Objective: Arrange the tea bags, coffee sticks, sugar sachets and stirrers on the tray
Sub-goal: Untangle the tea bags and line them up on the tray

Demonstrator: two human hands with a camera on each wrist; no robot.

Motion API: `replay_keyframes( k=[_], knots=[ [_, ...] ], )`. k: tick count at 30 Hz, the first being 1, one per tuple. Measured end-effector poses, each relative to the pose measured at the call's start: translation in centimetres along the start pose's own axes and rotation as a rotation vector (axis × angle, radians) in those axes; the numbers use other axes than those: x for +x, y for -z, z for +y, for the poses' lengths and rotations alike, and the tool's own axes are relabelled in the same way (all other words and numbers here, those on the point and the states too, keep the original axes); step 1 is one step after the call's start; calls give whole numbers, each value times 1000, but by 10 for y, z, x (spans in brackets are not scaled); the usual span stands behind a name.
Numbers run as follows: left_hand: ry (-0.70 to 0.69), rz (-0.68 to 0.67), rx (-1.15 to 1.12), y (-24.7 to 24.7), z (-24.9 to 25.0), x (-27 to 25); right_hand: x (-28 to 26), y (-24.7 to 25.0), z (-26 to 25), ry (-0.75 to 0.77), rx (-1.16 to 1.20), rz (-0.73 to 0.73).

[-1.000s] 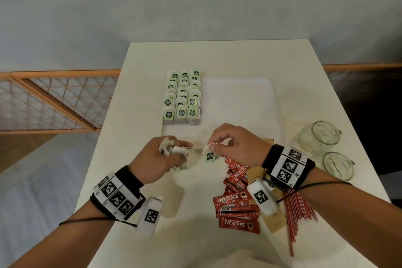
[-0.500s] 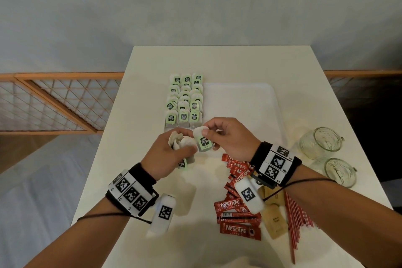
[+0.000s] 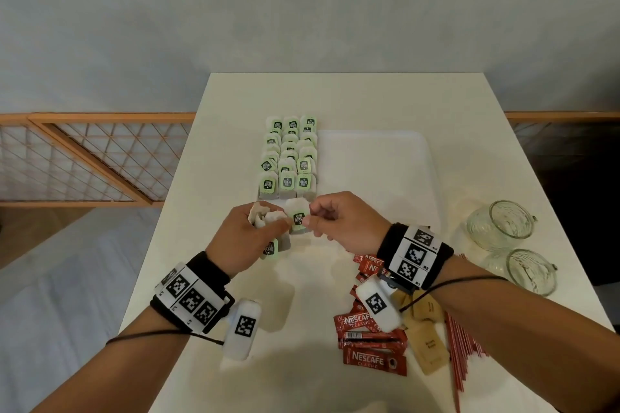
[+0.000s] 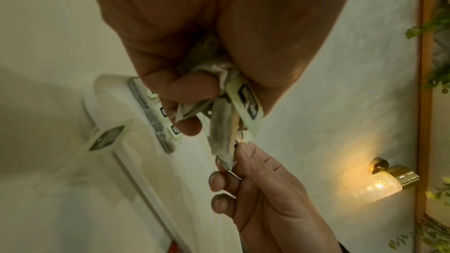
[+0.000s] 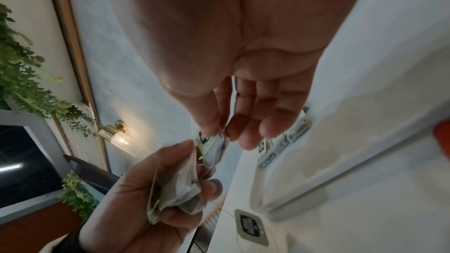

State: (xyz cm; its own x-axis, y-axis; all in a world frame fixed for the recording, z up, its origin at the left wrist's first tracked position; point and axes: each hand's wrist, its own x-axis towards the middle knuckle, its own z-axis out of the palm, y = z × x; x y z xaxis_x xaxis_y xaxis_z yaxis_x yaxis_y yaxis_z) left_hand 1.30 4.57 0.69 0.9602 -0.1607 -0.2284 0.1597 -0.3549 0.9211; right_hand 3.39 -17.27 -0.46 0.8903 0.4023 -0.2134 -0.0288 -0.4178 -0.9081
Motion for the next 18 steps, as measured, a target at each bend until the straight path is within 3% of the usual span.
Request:
replay_keyframes(
  k=[4, 9, 18],
  knots=[
    [65, 132, 8, 12, -10, 0, 25, -1, 1, -42, -9, 85],
    [158, 120, -78, 25, -14, -2, 66, -17, 2, -96, -78, 82],
    [101, 88, -28, 33, 8, -15, 104, -50, -2, -219, -181, 11]
  ],
)
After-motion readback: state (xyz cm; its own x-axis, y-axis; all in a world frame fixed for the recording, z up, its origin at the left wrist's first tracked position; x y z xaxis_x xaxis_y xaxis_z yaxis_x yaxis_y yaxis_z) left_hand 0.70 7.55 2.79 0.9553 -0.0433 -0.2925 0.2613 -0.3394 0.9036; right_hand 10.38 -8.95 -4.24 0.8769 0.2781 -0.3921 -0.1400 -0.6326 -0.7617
